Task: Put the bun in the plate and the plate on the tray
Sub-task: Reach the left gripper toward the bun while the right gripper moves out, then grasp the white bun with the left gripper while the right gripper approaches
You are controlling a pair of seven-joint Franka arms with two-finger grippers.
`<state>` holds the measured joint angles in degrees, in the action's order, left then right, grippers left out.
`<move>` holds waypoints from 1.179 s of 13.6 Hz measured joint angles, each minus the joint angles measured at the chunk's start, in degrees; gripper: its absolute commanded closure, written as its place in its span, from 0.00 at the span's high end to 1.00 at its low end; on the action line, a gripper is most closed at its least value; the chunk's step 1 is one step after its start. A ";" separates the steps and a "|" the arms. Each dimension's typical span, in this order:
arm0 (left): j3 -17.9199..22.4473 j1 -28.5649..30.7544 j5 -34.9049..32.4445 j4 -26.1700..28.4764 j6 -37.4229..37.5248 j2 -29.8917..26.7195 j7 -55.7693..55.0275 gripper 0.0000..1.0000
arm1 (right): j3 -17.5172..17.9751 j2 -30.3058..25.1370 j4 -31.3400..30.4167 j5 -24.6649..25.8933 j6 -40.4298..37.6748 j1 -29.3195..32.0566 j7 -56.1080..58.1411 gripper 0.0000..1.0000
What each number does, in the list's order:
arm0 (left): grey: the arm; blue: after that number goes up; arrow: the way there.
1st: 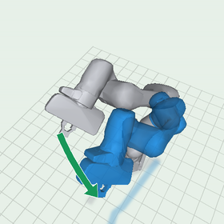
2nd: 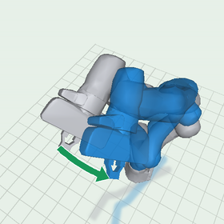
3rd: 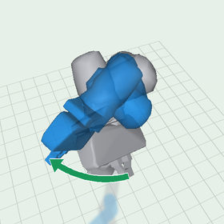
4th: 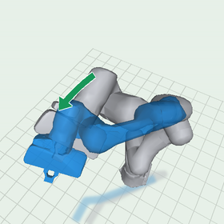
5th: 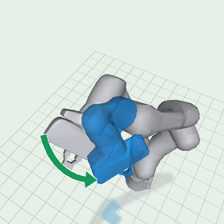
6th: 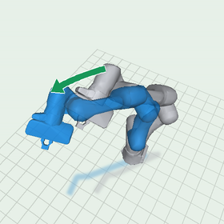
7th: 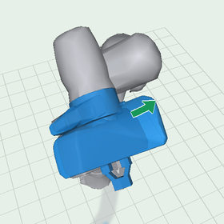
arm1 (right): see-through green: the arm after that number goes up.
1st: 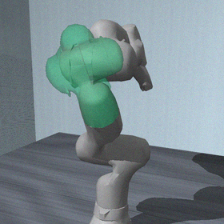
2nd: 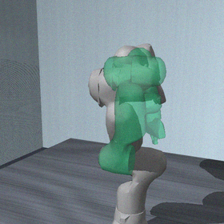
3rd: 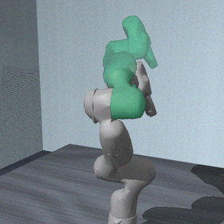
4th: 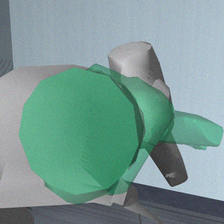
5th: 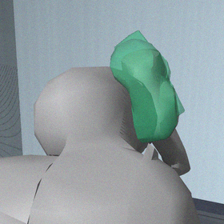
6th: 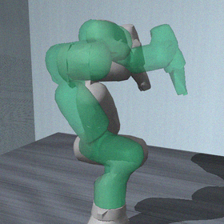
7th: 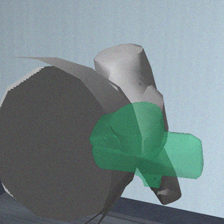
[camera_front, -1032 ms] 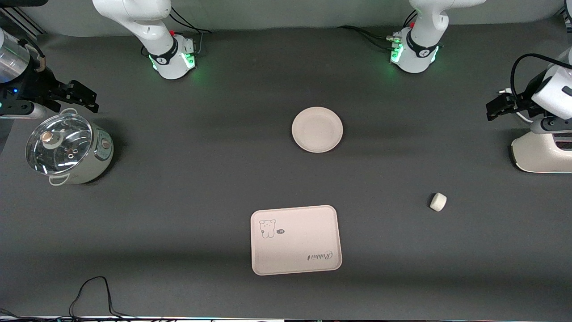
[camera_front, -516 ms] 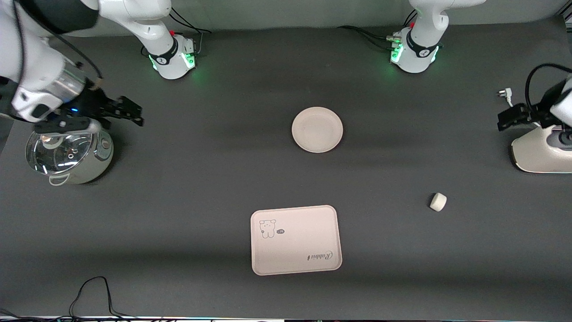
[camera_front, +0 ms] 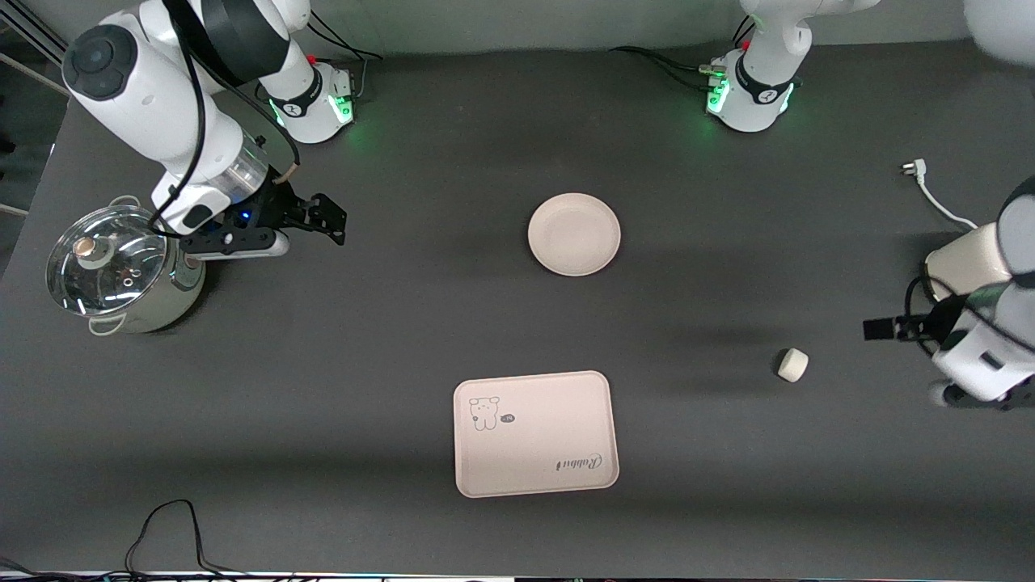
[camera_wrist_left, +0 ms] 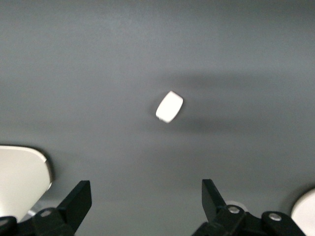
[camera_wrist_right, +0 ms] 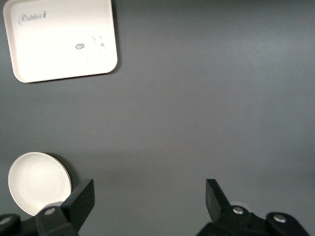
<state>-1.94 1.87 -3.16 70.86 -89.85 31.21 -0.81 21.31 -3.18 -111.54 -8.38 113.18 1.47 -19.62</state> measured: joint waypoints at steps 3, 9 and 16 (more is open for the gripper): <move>-0.04 0.01 0.06 -0.86 -4.03 5.05 0.28 1.00 | 0.03 3.61 -0.13 -6.44 4.73 -0.23 0.00 1.00; -0.01 0.20 0.08 1.61 -13.50 10.46 2.18 1.00 | -0.40 11.37 -0.34 -26.45 7.99 -0.19 0.23 1.00; -0.13 0.16 0.08 2.95 -20.71 15.46 2.48 1.00 | -0.25 15.02 -6.46 -33.82 16.52 -1.08 7.16 1.00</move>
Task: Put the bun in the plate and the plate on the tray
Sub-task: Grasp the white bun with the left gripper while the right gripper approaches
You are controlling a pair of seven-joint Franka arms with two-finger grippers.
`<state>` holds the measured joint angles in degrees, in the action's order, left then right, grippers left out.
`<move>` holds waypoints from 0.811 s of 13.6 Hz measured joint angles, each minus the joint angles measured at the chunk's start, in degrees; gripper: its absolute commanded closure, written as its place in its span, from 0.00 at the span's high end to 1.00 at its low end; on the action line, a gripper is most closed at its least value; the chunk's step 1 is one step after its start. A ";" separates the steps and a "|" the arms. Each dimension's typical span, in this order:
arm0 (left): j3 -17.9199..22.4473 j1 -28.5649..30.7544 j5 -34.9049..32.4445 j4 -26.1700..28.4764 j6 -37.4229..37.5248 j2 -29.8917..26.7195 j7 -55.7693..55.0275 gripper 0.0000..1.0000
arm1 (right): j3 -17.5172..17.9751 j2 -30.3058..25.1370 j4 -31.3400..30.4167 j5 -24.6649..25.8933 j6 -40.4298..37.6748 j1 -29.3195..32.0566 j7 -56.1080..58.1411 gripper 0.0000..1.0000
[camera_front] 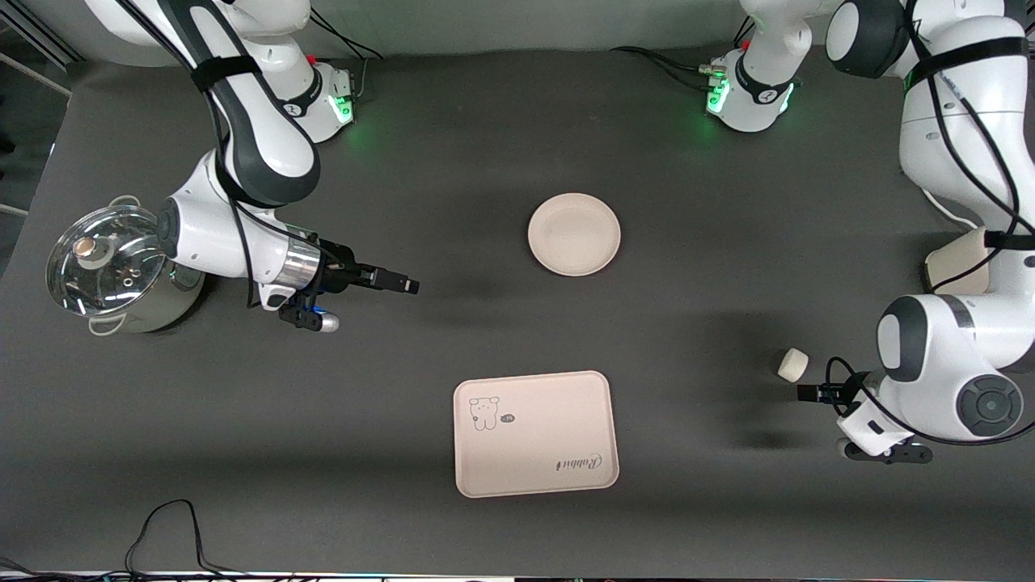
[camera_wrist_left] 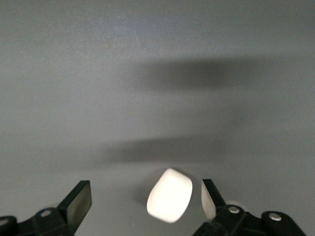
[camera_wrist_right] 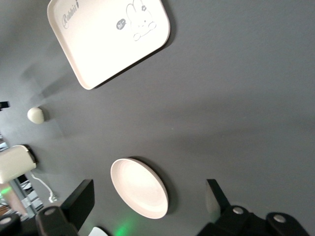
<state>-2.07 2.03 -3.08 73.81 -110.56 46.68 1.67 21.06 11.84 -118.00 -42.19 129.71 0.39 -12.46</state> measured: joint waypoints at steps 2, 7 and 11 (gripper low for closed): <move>-0.15 -0.17 0.00 0.00 -1.63 1.12 0.00 1.00 | 0.20 0.19 -0.44 -2.39 0.52 -0.19 2.81 1.00; -0.26 -0.78 -0.02 0.57 -7.63 4.96 0.01 1.00 | 0.23 1.81 -2.94 -13.85 5.44 -1.63 14.13 1.00; -0.18 -0.55 -0.03 2.40 -6.50 5.49 0.03 1.00 | 0.38 3.82 -4.79 -21.08 11.07 -5.54 19.44 1.00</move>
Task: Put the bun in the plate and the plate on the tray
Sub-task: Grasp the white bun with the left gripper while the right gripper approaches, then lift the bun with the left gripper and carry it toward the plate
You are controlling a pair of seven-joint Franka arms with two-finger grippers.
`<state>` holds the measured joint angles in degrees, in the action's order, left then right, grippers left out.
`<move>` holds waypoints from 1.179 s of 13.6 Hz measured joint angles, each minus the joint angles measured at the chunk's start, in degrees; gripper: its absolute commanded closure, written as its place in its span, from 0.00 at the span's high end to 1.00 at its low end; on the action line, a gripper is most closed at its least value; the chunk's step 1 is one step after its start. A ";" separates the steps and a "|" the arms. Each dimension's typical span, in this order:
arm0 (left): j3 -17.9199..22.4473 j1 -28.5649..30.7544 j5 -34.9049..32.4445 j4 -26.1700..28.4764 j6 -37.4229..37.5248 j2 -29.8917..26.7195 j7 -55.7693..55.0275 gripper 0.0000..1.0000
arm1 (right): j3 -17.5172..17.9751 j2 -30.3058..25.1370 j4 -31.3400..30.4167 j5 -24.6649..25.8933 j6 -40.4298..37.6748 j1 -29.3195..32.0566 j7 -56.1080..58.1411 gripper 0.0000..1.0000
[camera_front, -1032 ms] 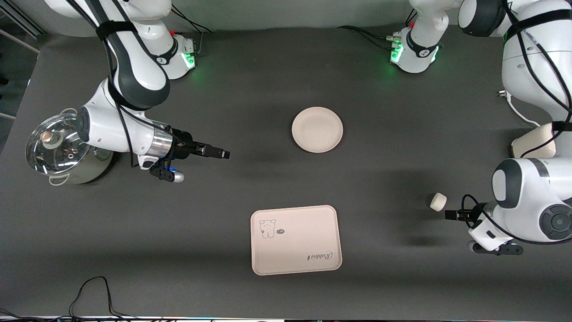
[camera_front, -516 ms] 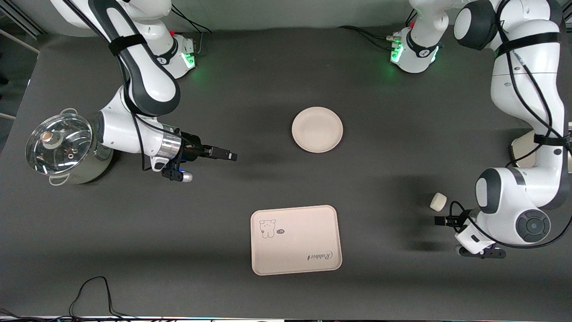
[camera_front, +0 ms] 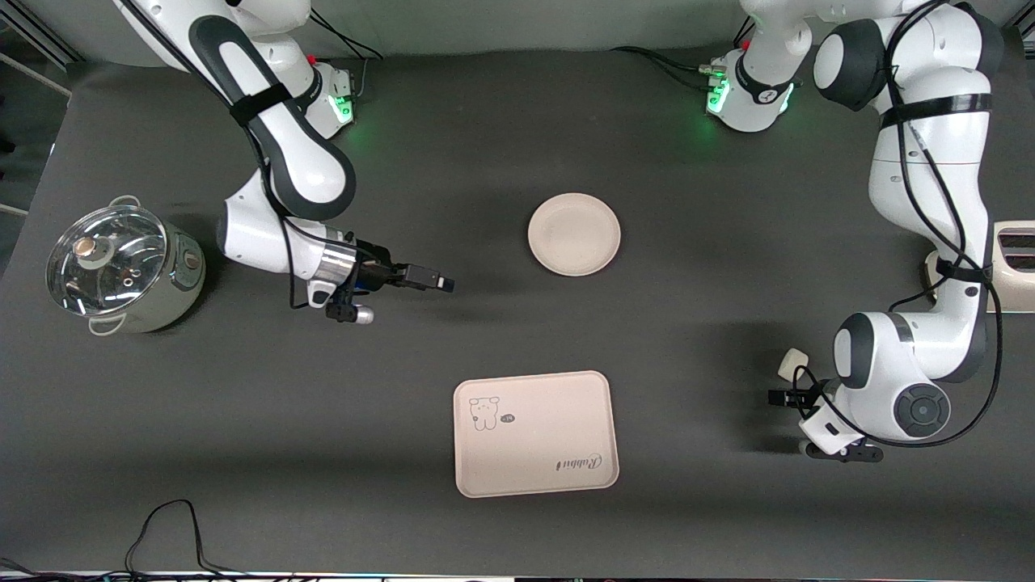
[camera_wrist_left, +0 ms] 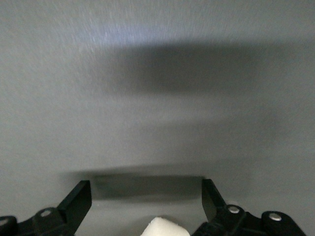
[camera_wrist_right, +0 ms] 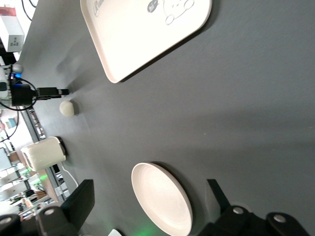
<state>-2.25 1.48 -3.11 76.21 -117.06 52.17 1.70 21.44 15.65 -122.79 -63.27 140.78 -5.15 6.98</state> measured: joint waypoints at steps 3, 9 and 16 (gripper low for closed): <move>-0.08 -0.08 0.00 2.77 0.53 -1.90 0.00 1.00 | 0.25 0.06 -2.17 -1.29 0.00 -0.15 2.16 1.00; -0.02 0.05 0.00 11.10 0.32 -7.92 0.02 0.98 | 1.32 0.14 -3.53 -1.39 1.18 -0.15 2.44 1.00; -0.05 0.05 0.00 15.36 -1.91 -9.59 0.02 0.32 | 1.83 0.26 -3.09 -3.92 2.90 -0.30 3.80 1.00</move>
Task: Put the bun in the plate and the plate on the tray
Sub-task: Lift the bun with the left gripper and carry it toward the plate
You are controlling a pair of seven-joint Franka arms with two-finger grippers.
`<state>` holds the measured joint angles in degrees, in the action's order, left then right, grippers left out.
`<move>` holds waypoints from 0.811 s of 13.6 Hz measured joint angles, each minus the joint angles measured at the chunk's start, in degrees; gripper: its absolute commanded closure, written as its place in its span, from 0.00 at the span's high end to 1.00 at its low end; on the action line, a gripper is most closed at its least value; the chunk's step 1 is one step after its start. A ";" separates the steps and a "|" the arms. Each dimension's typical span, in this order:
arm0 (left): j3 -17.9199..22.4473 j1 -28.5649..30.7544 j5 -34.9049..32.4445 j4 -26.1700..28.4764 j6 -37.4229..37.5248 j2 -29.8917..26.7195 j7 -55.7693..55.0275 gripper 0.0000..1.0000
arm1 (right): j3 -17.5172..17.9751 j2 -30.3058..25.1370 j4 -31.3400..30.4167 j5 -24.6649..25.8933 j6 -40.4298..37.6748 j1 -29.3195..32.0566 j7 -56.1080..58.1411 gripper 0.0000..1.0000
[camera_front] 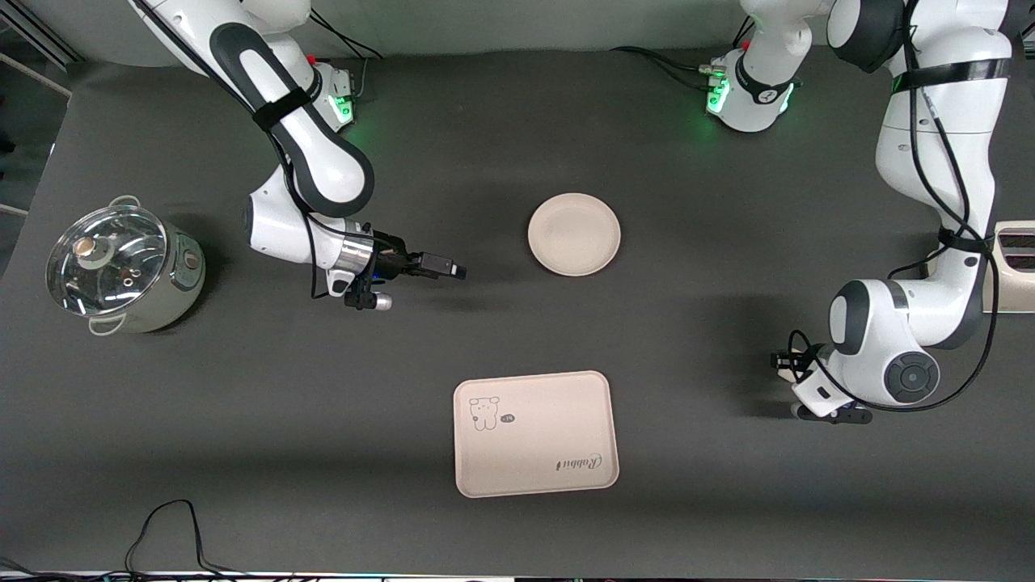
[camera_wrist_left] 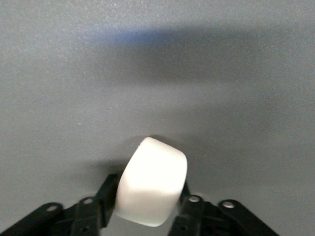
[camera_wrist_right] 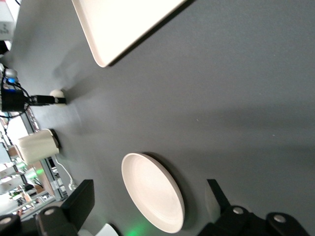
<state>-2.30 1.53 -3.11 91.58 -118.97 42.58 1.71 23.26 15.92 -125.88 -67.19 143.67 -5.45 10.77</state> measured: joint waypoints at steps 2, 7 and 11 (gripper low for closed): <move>0.00 0.00 0.00 -0.06 0.00 -0.68 0.00 0.31 | 0.01 0.23 -0.01 -1.01 1.10 0.00 0.79 1.00; -0.10 -0.10 0.07 -0.41 5.53 -6.37 -0.04 0.33 | 0.06 1.29 0.06 -1.30 1.64 -0.43 1.31 1.00; -0.15 -0.14 0.08 -0.67 16.63 -16.38 -0.04 0.33 | 0.10 1.29 0.93 -1.41 2.12 -2.32 1.31 1.00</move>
<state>-2.45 1.38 -3.03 90.90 -102.34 26.21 1.67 23.37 17.20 -124.95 -68.60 145.79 -7.77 12.08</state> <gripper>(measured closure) 0.674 0.000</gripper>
